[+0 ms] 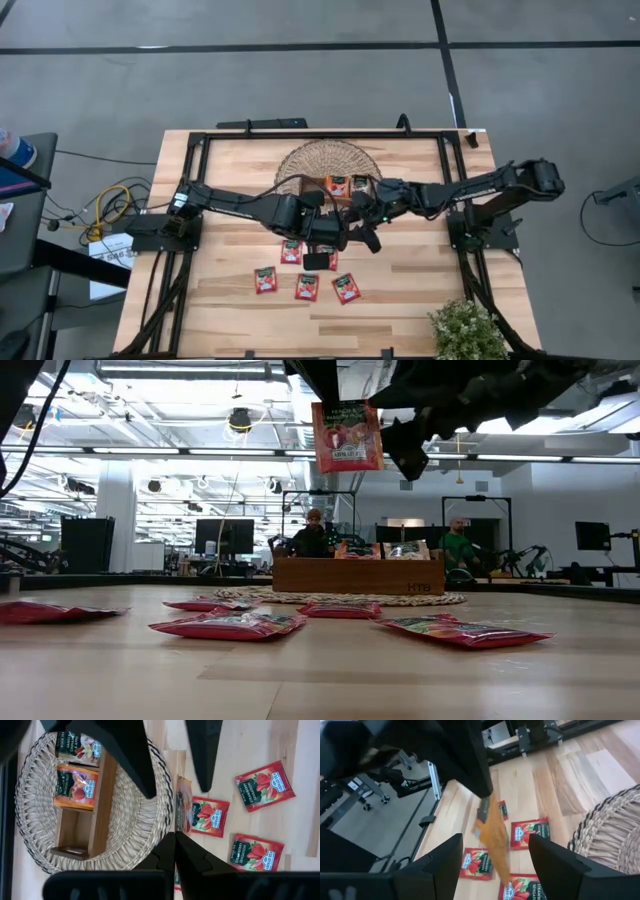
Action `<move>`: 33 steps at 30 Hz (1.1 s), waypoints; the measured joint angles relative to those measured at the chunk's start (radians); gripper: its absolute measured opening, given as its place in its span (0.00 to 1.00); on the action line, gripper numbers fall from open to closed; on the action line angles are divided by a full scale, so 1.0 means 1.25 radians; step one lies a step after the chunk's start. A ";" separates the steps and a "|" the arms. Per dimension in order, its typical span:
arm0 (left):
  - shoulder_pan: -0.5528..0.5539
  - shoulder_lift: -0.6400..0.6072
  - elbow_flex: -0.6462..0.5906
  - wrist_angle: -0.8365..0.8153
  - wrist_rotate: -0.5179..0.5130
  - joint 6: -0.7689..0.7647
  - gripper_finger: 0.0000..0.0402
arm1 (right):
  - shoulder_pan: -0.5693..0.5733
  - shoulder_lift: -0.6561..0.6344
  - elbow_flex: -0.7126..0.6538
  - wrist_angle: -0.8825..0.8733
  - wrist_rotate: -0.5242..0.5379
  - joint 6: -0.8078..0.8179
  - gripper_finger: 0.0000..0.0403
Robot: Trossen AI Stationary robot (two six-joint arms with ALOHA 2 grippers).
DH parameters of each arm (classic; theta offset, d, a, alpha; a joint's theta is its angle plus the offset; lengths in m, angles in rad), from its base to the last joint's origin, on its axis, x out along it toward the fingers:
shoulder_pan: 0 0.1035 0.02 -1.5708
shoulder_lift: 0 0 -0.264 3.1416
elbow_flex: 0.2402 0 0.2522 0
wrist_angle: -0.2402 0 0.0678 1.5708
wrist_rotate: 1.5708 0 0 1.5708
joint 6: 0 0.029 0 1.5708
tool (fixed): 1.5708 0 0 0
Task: Pick & Place Tea
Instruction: Put the orange tea bag into the middle slot of the wooden organizer
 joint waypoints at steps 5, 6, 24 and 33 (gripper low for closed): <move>0.001 0.000 0.000 -0.001 0.000 0.002 0.00 | 0.000 0.034 0.028 0.001 -0.001 -0.006 0.54; 0.001 0.000 0.000 -0.003 0.000 0.002 0.00 | 0.000 0.038 0.032 -0.003 -0.001 -0.008 0.53; 0.000 0.000 0.000 -0.005 -0.007 0.002 0.00 | 0.001 0.033 0.041 -0.016 0.001 -0.008 0.01; 0.001 0.000 0.000 -0.007 -0.056 0.012 0.02 | 0.001 0.032 0.041 -0.021 0.031 0.000 0.00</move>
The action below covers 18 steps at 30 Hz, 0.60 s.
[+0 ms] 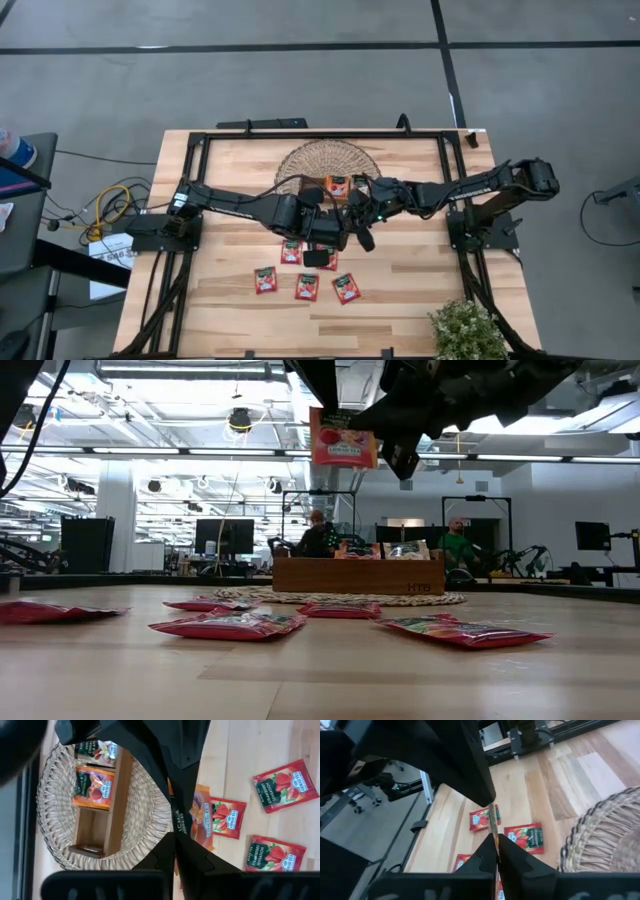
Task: Pick & Place Tea
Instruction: Put the orange tea bag into the middle slot of the wooden organizer
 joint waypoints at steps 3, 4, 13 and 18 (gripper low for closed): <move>0.000 0.000 0.000 0.000 -0.005 -0.004 0.08 | 0.000 0.000 0.000 -0.001 0.015 0.005 0.00; 0.000 0.000 0.000 0.000 -0.012 -0.006 0.10 | -0.002 0.000 0.000 -0.001 0.019 0.006 0.00; 0.000 0.000 0.000 -0.083 -0.143 -0.020 0.40 | -0.055 -0.002 0.000 -0.034 0.033 0.004 0.00; -0.001 -0.001 -0.012 -0.198 -0.150 -0.022 0.48 | -0.138 -0.020 -0.001 -0.093 0.042 -0.019 0.00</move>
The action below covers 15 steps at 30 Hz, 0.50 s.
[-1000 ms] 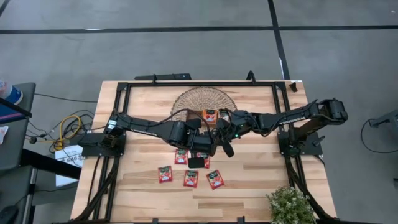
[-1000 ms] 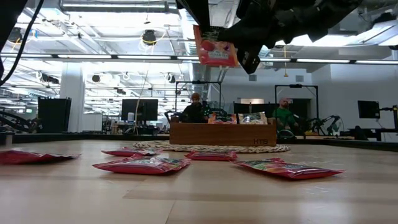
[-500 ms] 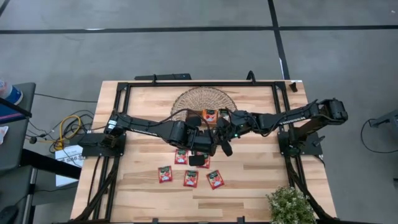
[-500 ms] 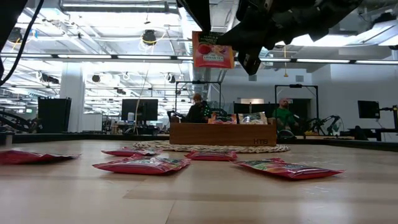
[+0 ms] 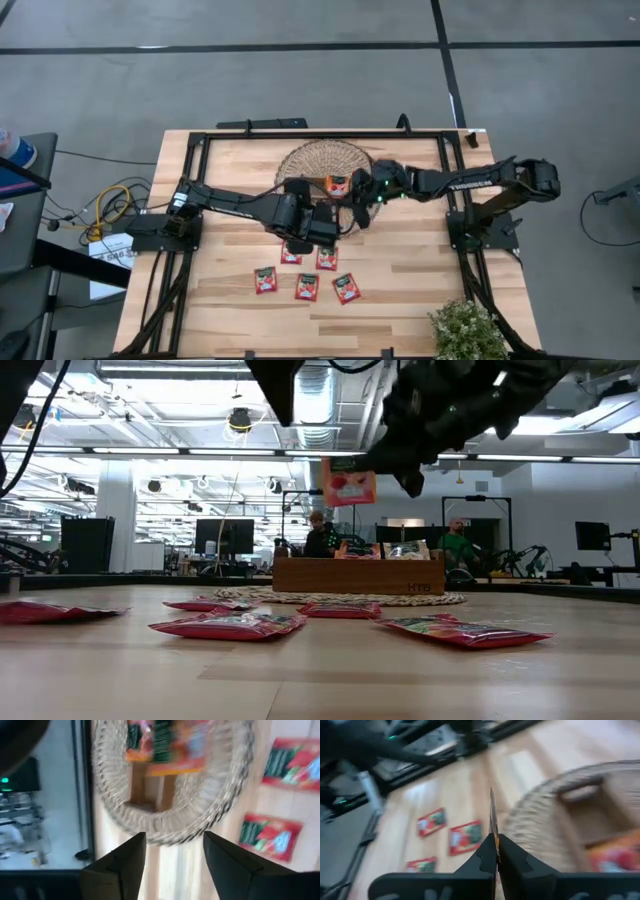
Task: Pick & Place Tea
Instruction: Put the orange tea bag into the middle slot of the wooden organizer
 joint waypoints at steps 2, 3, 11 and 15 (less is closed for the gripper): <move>0.001 -0.002 -0.003 0.008 0.023 -0.010 0.48 | -0.040 -0.011 0.000 -0.003 -0.001 -0.006 0.00; 0.001 -0.003 -0.003 0.006 0.028 -0.010 0.49 | -0.062 -0.015 0.000 -0.005 -0.004 -0.011 0.00; 0.025 -0.045 -0.060 0.006 0.038 -0.062 0.49 | -0.207 -0.026 -0.001 -0.080 -0.024 -0.056 0.00; 0.058 -0.098 -0.135 0.048 0.059 -0.083 0.49 | -0.222 -0.001 -0.001 -0.081 -0.032 -0.071 0.00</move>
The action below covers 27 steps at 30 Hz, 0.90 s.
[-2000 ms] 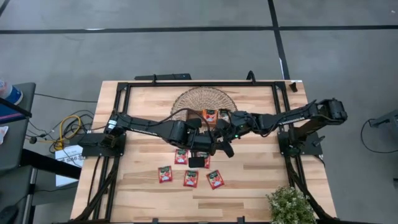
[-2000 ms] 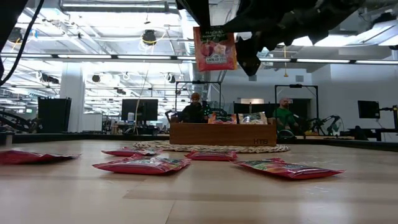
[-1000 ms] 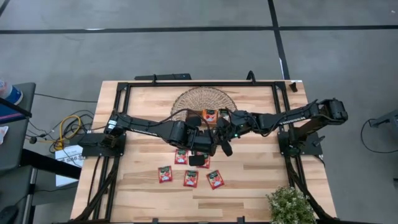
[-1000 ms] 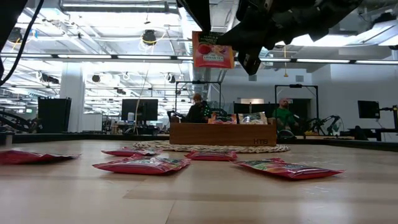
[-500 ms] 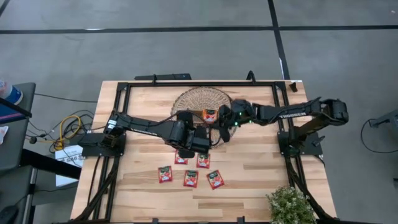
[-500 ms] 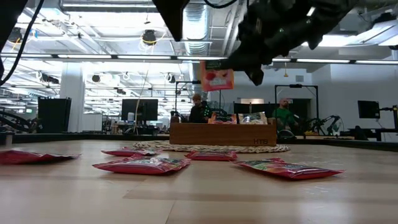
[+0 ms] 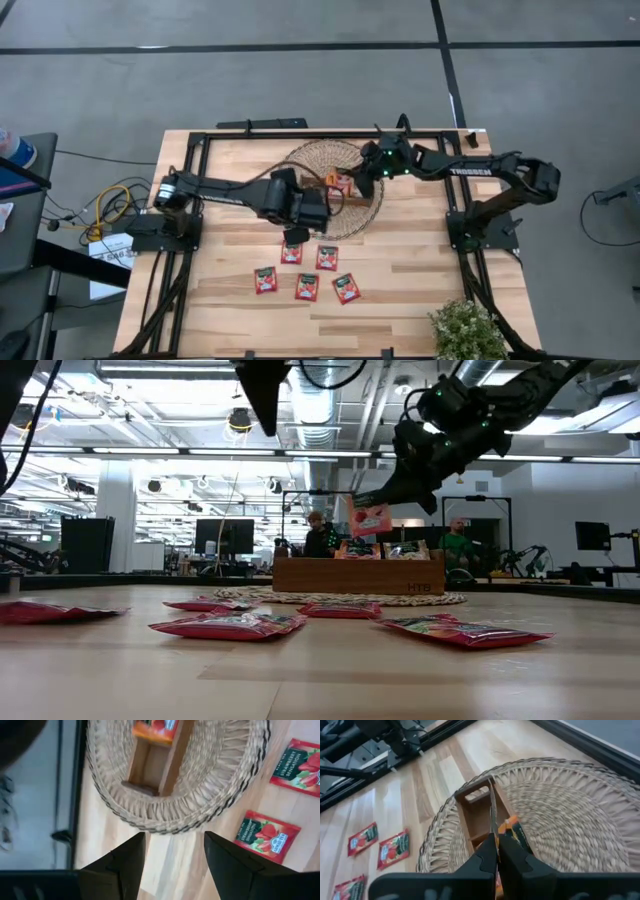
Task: Pick & Place Tea
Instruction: Put the orange tea bag into the middle slot of the wooden organizer
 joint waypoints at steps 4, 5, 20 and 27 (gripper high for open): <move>0.028 -0.074 -0.122 0.130 0.052 -0.021 0.49 | 0.001 0.022 0.000 0.006 0.001 -0.029 0.00; 0.032 -0.101 -0.160 0.170 0.062 -0.028 0.49 | 0.004 0.027 0.000 0.008 0.005 -0.035 0.00; 0.047 -0.354 -0.546 0.468 0.133 -0.141 0.49 | 0.085 0.142 0.001 0.124 0.169 -0.056 0.00; 0.054 -0.464 -0.685 0.628 0.162 -0.119 0.49 | 0.090 0.140 0.001 0.100 0.190 -0.053 0.00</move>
